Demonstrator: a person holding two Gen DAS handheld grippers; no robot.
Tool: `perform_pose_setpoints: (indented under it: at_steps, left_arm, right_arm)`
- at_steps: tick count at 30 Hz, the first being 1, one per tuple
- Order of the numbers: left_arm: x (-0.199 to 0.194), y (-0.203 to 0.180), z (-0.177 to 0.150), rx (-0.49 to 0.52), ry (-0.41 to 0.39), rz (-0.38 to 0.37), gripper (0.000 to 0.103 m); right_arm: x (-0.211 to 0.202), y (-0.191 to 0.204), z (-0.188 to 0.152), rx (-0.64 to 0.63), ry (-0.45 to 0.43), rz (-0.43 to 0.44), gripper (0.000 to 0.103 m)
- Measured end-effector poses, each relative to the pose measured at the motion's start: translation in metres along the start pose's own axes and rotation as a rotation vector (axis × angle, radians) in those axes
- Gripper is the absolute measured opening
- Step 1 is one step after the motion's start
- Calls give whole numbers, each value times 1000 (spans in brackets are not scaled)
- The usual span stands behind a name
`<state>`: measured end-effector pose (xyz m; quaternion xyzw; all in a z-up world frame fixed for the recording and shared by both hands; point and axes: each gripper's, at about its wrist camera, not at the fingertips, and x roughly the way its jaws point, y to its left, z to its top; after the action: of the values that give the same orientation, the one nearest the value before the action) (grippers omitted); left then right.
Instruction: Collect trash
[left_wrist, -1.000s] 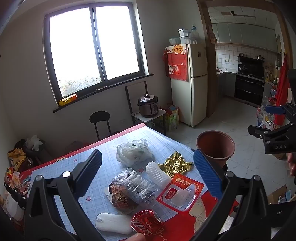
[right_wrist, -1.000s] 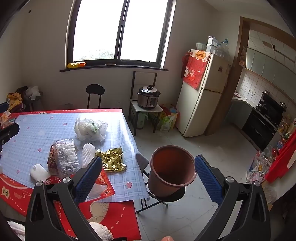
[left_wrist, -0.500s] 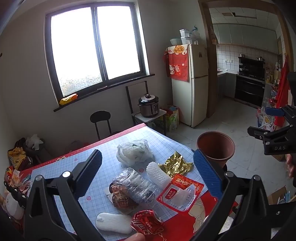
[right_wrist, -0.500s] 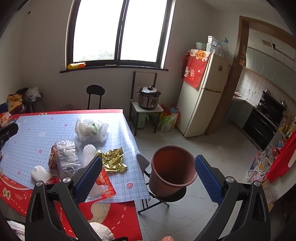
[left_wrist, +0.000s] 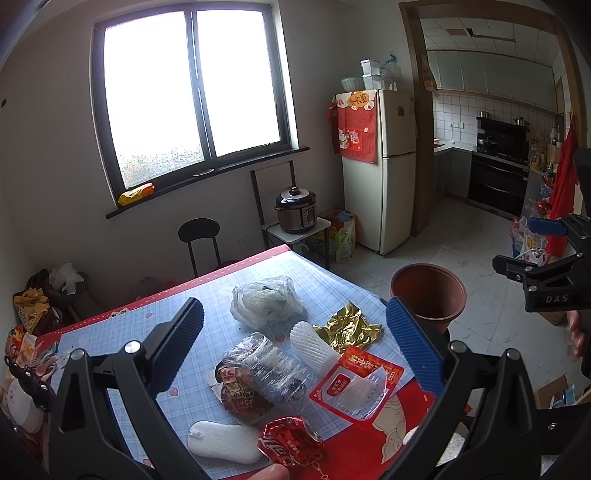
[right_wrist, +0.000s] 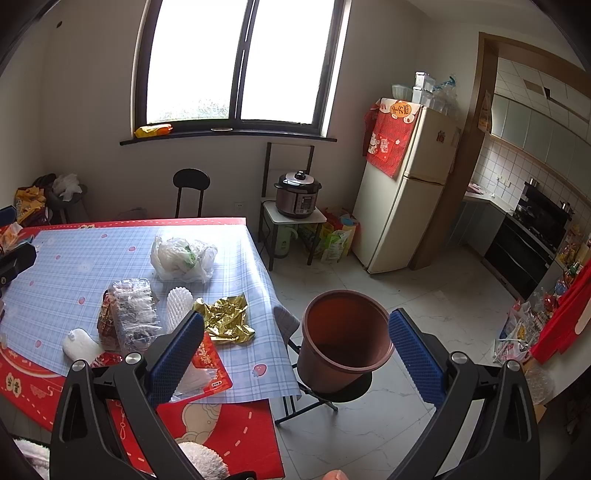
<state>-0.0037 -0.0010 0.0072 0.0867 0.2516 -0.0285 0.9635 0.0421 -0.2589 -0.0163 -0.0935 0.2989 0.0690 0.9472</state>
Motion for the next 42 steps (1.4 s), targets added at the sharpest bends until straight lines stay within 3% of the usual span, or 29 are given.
perform_pose_setpoints:
  at_steps: [42]
  left_arm:
    - [-1,-5,-2,-29,2,-12,98]
  right_arm:
    - [5,2,-1,0,4,-2,98]
